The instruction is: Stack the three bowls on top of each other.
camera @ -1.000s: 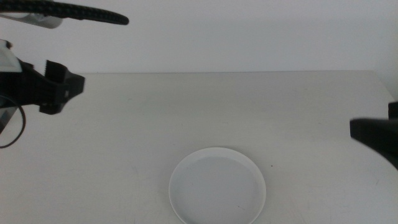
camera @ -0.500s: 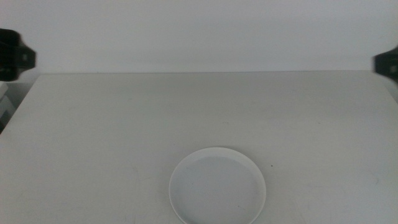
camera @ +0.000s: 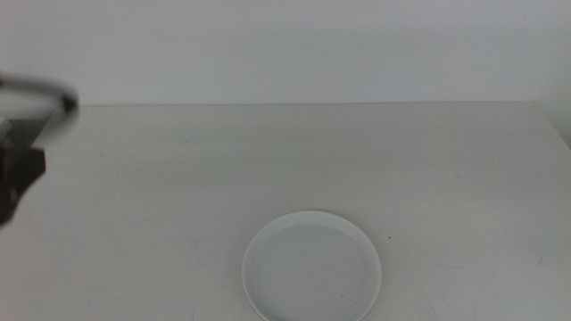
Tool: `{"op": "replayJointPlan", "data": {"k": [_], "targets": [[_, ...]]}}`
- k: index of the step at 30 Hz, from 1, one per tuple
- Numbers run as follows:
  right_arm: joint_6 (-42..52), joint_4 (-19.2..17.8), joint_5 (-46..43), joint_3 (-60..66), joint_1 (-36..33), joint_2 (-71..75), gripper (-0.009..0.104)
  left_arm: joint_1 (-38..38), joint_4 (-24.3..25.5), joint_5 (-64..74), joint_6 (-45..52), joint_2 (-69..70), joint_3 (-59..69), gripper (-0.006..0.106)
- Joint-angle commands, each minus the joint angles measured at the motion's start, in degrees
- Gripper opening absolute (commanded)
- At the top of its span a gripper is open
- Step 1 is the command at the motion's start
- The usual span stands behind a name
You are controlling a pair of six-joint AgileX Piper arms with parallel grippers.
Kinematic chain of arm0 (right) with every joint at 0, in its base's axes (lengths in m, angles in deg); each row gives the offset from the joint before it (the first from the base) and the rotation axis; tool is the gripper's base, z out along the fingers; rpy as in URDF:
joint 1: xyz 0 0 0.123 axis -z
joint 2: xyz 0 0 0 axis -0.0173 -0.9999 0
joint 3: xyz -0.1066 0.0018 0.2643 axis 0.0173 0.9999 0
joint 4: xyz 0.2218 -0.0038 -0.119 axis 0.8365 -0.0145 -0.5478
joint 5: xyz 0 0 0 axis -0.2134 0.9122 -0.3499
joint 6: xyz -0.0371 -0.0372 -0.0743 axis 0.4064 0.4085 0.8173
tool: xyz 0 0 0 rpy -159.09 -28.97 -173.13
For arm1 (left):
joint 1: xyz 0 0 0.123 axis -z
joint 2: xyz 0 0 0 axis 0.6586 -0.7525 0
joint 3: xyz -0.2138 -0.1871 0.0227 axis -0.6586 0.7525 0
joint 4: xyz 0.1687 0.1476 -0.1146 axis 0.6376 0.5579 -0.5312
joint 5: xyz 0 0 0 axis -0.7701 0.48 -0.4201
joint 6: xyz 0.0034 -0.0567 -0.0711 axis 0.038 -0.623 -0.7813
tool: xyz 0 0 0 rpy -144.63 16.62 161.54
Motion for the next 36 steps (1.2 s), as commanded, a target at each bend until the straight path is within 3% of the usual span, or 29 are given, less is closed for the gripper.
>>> {"op": "replayJointPlan", "data": {"k": [1,8,32,36], "targets": [[1.5,0.7,-7.9,3.3,0.4,5.4,0.055,0.3,-2.4,-9.6,1.9,4.4,4.5,0.086],[3.2,0.8,-10.4,10.9,0.4,14.8,0.055,0.3,-6.6,-20.0,4.2,13.0,15.8,0.086],[2.9,0.1,-7.4,11.0,-1.2,18.0,0.055,0.2,-6.6,-18.4,4.1,14.4,16.9,0.086],[2.9,-1.9,-11.1,14.9,-1.2,20.1,0.055,0.2,-5.7,-18.3,4.1,21.0,20.4,0.086]]}}
